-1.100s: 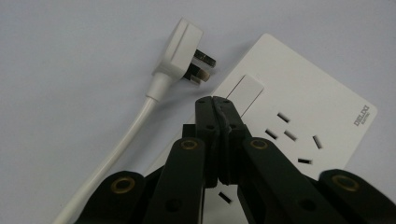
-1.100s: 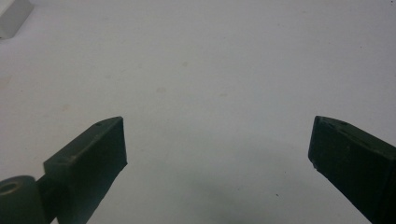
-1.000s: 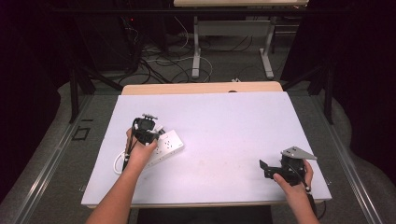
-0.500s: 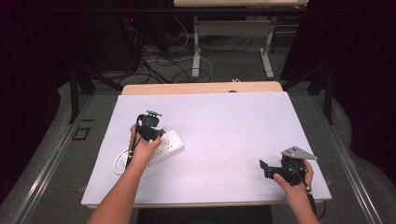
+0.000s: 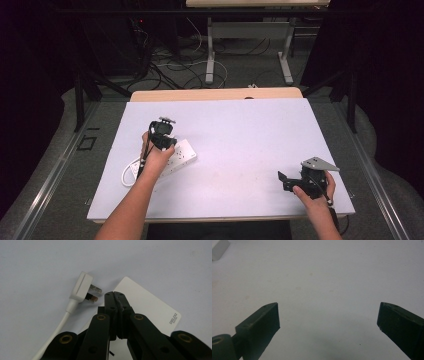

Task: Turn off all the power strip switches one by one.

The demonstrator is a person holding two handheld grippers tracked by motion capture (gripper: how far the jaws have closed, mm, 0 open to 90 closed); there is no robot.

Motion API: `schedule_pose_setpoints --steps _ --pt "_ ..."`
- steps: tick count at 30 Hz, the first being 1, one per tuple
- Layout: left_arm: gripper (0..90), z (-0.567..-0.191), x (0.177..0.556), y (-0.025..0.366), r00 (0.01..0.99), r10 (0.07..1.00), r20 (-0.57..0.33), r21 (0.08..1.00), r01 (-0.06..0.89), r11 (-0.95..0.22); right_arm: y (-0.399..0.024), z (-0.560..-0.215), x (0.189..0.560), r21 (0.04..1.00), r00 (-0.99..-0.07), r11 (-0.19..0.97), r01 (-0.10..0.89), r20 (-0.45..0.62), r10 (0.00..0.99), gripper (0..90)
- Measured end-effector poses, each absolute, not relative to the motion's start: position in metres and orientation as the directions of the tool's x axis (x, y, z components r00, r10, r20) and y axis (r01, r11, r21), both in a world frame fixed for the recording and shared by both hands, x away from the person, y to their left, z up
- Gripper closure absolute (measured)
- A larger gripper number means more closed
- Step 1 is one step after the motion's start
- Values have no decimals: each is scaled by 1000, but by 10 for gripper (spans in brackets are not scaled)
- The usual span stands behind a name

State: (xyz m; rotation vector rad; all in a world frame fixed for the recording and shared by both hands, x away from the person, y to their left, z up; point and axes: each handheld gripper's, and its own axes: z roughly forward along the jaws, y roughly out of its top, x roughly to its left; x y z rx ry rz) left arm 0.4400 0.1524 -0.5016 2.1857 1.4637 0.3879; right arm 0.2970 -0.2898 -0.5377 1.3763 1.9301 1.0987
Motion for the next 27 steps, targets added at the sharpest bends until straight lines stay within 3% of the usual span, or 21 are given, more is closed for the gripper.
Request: schedule_pose_setpoints --steps 27 --pt "898 -512 449 139 388 920 -50 514 800 -309 -290 -538 297 841 -351 158 518 40 936 37"
